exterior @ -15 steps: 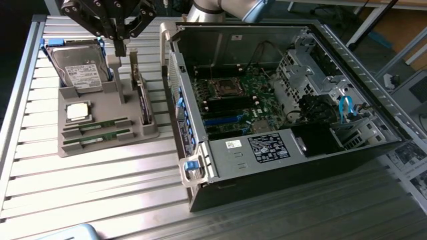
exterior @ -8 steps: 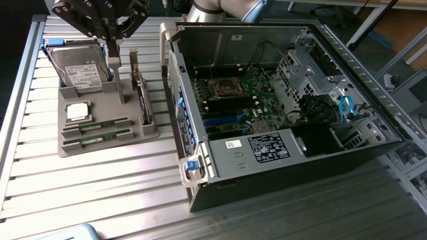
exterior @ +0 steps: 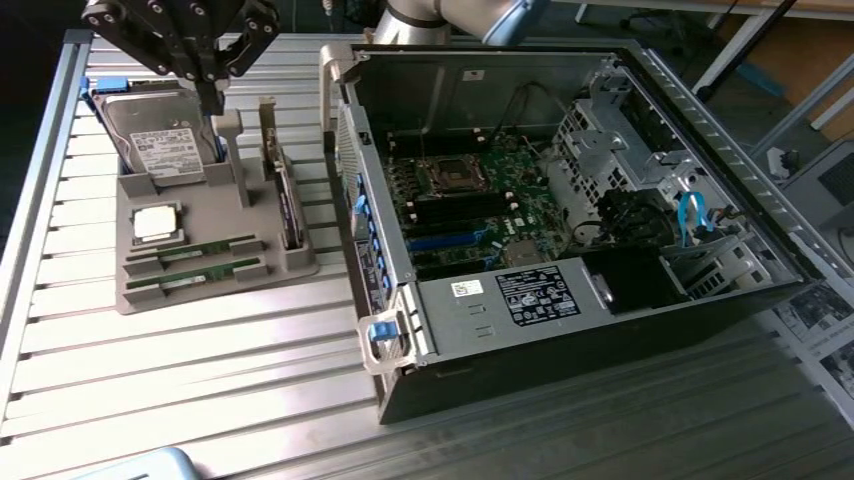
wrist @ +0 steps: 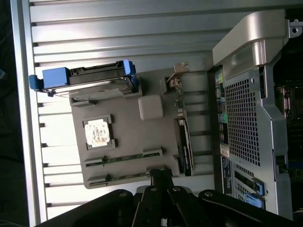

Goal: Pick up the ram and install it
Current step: 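Reach for the ram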

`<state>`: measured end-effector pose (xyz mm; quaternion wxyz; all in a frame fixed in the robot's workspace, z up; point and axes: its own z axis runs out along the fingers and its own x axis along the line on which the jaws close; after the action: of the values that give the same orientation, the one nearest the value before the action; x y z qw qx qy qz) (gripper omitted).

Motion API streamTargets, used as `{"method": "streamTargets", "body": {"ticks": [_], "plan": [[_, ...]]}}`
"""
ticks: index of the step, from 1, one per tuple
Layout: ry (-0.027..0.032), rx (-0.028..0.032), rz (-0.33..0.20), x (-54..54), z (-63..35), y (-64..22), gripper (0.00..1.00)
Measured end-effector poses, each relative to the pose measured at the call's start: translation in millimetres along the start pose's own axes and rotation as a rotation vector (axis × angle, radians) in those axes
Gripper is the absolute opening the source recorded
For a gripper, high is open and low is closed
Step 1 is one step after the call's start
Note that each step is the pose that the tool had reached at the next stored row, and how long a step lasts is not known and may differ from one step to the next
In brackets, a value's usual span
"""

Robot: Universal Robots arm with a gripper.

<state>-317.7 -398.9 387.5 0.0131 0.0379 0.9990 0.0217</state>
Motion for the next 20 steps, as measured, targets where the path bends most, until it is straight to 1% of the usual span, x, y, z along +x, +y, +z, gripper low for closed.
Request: {"method": "streamTargets", "body": {"ticks": [17,20], "plan": [[0.0,0.0,0.0,29.7,0.4,-2.3,0.11],[0.0,-0.0001,0.0,30.2,0.5,-2.3,0.11]]}}
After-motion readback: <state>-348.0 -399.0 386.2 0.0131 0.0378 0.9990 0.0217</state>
